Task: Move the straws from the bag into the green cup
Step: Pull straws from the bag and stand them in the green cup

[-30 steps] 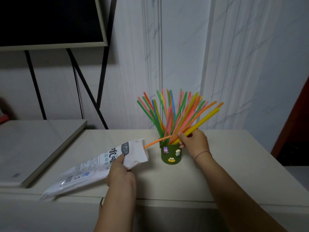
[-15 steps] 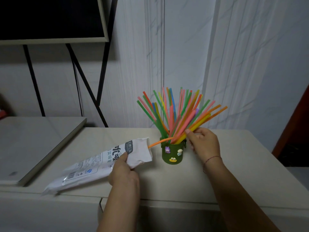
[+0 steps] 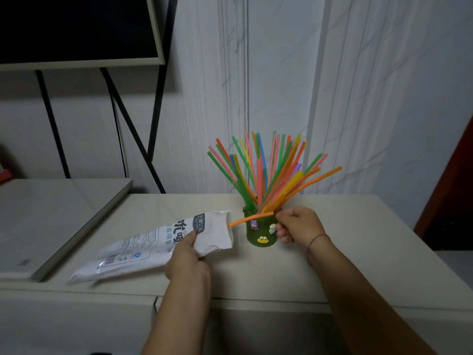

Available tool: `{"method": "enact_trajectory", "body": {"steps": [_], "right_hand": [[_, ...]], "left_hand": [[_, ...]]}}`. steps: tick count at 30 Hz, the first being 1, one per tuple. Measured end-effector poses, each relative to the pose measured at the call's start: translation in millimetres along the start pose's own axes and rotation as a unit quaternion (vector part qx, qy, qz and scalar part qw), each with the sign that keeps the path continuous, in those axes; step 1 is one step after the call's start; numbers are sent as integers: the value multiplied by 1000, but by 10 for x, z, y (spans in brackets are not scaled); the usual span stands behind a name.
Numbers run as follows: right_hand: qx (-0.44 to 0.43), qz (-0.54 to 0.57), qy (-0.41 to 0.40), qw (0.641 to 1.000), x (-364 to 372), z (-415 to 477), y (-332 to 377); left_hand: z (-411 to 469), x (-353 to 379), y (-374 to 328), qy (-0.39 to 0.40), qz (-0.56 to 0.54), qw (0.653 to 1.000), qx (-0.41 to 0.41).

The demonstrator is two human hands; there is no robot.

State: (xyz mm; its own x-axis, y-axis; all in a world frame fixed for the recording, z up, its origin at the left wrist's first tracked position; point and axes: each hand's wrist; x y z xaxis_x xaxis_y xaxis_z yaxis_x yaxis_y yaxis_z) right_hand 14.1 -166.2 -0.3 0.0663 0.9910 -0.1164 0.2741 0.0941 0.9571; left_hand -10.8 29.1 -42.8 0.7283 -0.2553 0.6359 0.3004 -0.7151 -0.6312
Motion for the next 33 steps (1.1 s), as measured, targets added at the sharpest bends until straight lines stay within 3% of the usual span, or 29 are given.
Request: {"method": "enact_trajectory", "body": {"steps": [4, 9, 17, 25, 29, 33], "right_hand": [[125, 151, 140, 971, -19, -149, -38], [156, 157, 234, 947, -7, -295, -51], [248, 173, 213, 929, 9, -283, -116], [292, 244, 269, 885, 261, -323, -188], [310, 274, 262, 872, 338, -309, -217], [307, 259, 244, 883, 328, -308, -196]], "left_hand": [[-108, -19, -28, 6, 13, 1000, 10], [-386, -39, -43, -3, 38, 998, 42], [-621, 20, -102, 71, 75, 983, 154], [-722, 29, -17, 132, 169, 942, 257], [-764, 25, -5, 158, 206, 924, 281], [-703, -5, -45, 136, 189, 937, 260]]}}
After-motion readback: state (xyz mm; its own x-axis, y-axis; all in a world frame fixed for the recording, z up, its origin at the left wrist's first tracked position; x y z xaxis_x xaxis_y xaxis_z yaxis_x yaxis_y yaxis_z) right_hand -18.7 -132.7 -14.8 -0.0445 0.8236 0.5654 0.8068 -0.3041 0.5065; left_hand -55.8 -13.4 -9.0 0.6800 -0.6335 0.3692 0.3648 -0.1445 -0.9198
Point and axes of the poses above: each hand's wrist, its own z-axis towards the middle knuckle, its own x-axis out of the palm, y = z × x, and after that the axes turned 8 degrees about x, right-handed
